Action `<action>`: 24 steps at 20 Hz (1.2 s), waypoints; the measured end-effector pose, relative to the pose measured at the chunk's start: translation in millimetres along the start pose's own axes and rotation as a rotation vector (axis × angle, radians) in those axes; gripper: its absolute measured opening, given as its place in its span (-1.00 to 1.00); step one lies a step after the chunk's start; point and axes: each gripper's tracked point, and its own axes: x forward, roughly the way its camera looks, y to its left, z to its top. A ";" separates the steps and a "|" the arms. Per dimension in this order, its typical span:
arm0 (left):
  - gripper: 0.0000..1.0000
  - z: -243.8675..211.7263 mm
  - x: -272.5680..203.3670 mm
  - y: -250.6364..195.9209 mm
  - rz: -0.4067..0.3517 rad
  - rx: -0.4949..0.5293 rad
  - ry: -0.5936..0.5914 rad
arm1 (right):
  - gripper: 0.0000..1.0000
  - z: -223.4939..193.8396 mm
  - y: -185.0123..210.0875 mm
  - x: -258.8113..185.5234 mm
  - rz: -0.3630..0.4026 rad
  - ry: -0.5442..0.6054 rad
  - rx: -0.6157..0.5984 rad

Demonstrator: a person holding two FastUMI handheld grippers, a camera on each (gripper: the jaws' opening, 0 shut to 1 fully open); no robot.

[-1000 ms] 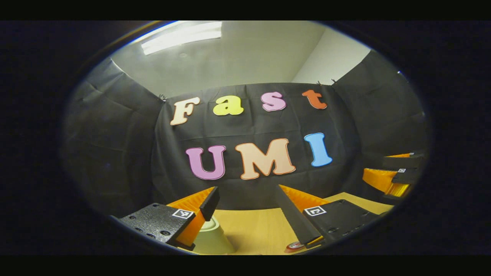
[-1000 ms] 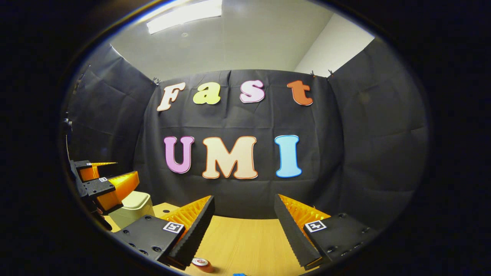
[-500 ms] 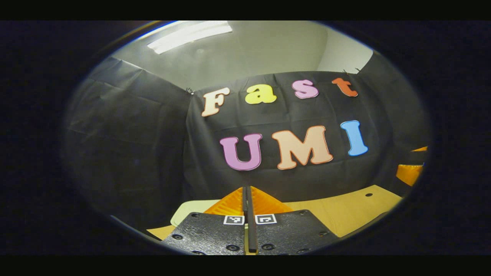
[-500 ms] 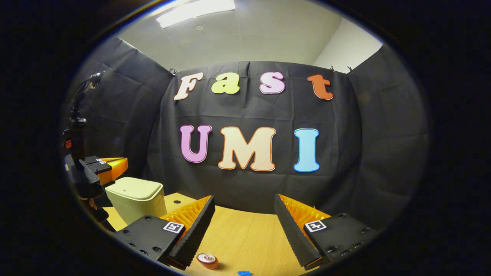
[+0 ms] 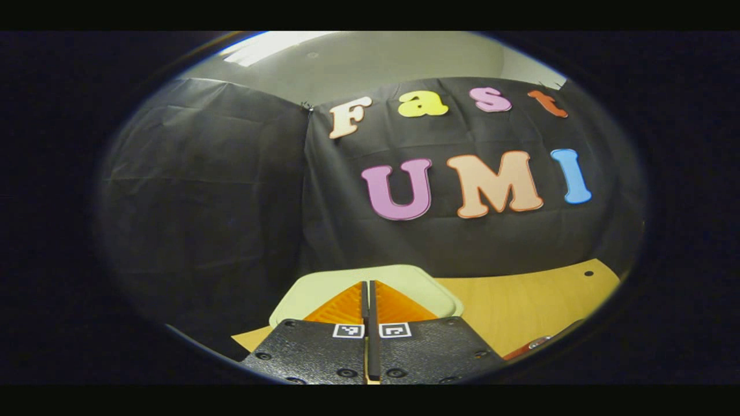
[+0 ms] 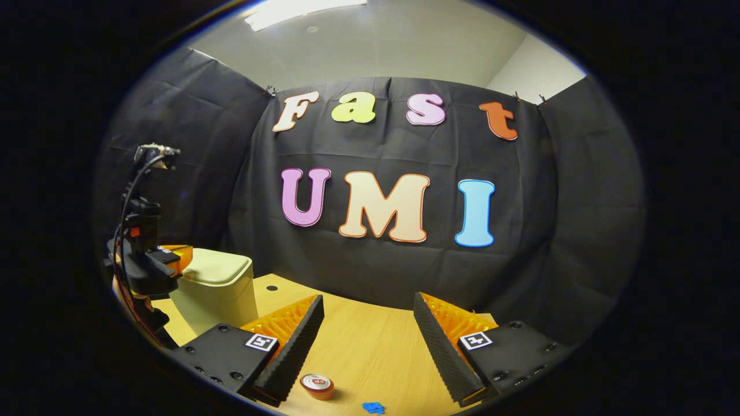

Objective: Press the lid of the desktop garbage bin to open it, pick up the crumpled paper on the desktop and throw it into the bin, then pick up the pop can on the desktop and drop it into the bin, and finally close the garbage bin lid.

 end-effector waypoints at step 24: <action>-0.10 102.4 -59.7 -34.4 -0.223 -0.156 -0.275 | 0.97 -146.5 -38.1 22.8 0.003 0.297 0.055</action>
